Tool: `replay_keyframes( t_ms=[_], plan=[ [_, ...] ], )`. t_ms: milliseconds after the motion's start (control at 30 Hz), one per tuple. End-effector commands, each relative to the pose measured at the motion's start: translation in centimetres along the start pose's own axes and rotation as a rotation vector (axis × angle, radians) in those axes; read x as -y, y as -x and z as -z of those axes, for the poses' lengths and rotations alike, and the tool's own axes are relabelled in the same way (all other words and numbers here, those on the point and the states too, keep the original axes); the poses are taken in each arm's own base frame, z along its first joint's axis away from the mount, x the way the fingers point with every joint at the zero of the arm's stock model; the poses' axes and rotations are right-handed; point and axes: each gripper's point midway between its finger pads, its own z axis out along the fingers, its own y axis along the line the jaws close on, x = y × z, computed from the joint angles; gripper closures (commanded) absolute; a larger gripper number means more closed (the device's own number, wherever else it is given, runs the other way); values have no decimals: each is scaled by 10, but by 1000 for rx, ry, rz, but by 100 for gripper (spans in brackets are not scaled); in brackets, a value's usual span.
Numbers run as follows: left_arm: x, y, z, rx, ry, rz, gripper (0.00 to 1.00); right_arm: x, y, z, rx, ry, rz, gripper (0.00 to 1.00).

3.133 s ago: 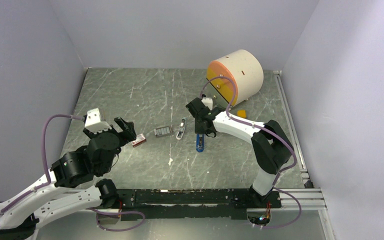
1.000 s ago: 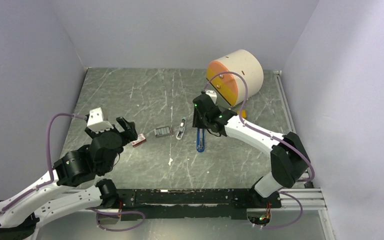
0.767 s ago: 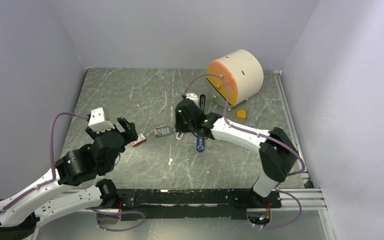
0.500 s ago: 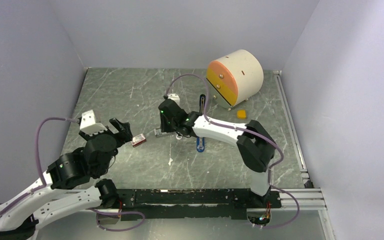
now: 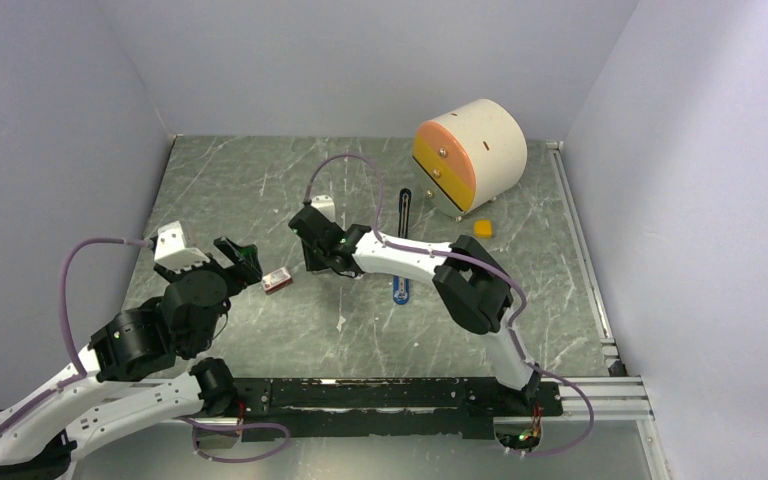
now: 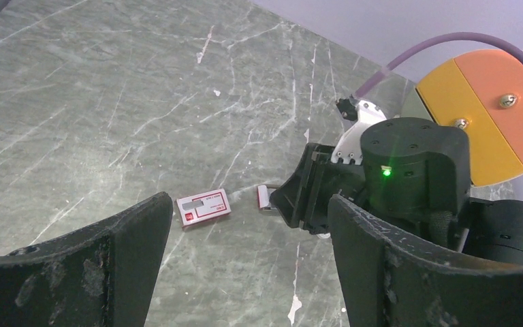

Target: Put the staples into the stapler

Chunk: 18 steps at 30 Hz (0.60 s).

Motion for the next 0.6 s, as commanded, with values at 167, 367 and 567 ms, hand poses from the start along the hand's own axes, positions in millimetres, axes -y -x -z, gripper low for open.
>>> replay_keyframes(
  t_ms=[167, 367, 567],
  plan=[
    [0, 3, -1, 11, 5, 11, 11, 14, -11, -11, -29, -90, 33, 73],
    [1, 2, -1, 9, 4, 11, 11, 15, -14, -19, -38, -101, 44, 70],
    [0, 1, -1, 8, 8, 7, 11, 17, -13, -24, -31, -118, 51, 69]
  ],
)
